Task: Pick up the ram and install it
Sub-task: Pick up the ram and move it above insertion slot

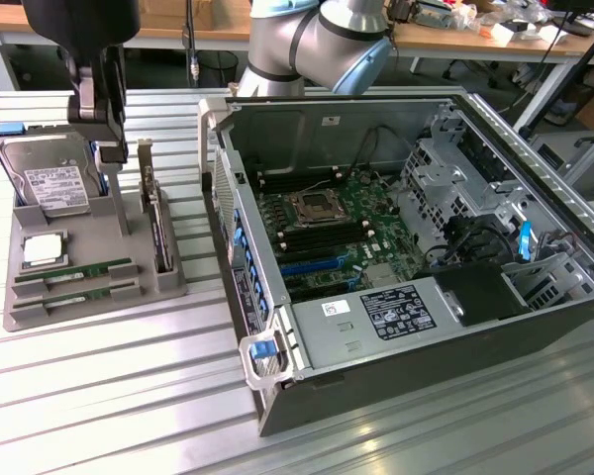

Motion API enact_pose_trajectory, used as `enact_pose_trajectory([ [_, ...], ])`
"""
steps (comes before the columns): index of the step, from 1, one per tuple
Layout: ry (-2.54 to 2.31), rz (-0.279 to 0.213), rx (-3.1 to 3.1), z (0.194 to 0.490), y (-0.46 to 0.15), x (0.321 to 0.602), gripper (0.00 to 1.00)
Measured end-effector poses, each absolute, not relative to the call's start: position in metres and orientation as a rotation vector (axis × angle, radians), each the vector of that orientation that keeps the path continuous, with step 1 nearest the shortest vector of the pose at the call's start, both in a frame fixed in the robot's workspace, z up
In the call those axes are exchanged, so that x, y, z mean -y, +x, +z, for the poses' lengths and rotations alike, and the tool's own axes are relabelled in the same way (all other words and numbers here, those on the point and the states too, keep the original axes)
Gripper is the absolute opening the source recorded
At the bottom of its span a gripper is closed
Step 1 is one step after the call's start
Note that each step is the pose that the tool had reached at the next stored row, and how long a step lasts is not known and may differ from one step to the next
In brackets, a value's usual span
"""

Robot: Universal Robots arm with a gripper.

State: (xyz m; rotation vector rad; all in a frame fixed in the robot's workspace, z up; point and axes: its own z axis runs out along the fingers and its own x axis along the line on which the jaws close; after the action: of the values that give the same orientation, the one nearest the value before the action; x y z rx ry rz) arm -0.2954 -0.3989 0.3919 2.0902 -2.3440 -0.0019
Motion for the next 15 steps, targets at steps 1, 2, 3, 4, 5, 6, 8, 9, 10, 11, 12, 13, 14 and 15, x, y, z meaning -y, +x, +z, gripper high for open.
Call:
enact_pose_trajectory([
  [1, 2.095, -0.002, 2.339, 0.3918, -0.2954, 0.3989, 0.11],
  [2, 2.101, -0.001, 2.334, 0.3918, -0.2954, 0.3989, 0.11],
  [3, 2.108, -0.001, 2.327, 0.3918, -0.2953, 0.3990, 0.11],
  [4, 2.116, 0.000, 2.320, 0.3918, -0.2954, 0.3989, 0.11],
  [5, 2.122, 0.000, 2.314, 0.3918, -0.2954, 0.3989, 0.11],
  [6, 2.125, 0.000, 2.311, 0.3918, -0.2954, 0.3989, 0.11],
  [8, 2.133, 0.000, 2.303, 0.3917, -0.2954, 0.3990, 0.11],
  [9, 2.141, 0.001, 2.296, 0.3917, -0.2953, 0.3990, 0.11],
  [10, 2.144, 0.001, 2.293, 0.3917, -0.2953, 0.3990, 0.11],
  [11, 2.147, 0.001, 2.289, 0.3917, -0.2954, 0.3989, 0.11],
  [12, 2.154, 0.002, 2.283, 0.3917, -0.2954, 0.3989, 0.11],
  [13, 2.160, 0.002, 2.277, 0.3917, -0.2954, 0.3990, 0.11],
  [14, 2.166, 0.002, 2.270, 0.3917, -0.2953, 0.3990, 0.11],
  [15, 2.174, 0.003, 2.263, 0.3916, -0.2954, 0.3989, 0.11],
])
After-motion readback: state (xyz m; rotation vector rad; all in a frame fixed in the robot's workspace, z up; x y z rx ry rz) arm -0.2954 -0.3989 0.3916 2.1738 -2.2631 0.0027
